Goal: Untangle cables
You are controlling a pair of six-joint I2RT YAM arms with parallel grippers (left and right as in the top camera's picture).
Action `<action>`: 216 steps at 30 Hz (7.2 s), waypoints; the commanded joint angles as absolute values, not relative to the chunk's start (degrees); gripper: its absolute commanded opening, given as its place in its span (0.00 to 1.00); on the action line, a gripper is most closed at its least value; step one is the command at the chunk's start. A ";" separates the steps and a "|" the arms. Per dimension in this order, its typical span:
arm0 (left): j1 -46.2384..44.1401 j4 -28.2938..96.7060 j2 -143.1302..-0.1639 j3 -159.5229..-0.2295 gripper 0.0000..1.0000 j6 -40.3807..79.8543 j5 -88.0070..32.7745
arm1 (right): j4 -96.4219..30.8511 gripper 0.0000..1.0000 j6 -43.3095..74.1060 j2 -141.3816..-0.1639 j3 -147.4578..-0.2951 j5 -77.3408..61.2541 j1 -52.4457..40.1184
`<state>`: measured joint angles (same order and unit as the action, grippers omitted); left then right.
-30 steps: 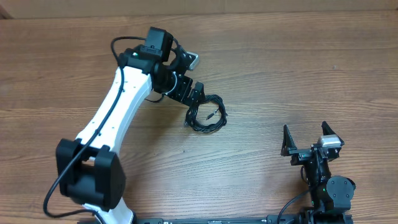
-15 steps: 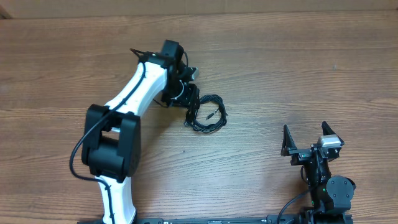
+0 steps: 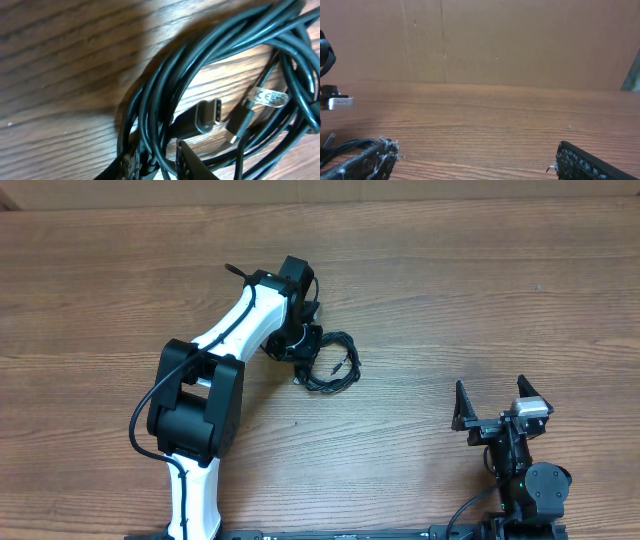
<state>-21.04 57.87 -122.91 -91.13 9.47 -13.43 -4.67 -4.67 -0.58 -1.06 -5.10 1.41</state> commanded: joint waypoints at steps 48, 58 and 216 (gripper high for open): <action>-18.24 67.66 -110.61 -93.47 0.40 17.19 -15.53 | -3.92 1.00 6.59 -1.89 -0.47 -9.37 1.06; -13.82 67.31 -110.85 -93.47 0.39 3.77 -21.63 | -10.26 1.00 11.00 -9.63 -7.90 -28.71 1.08; -12.19 38.52 -97.01 -76.75 0.04 20.56 -67.94 | -51.51 0.41 35.64 -90.06 -77.95 -34.11 -16.43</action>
<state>-11.90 39.16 -98.24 -76.23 12.58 -67.31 -53.32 31.68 -88.40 -76.95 -33.67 -13.34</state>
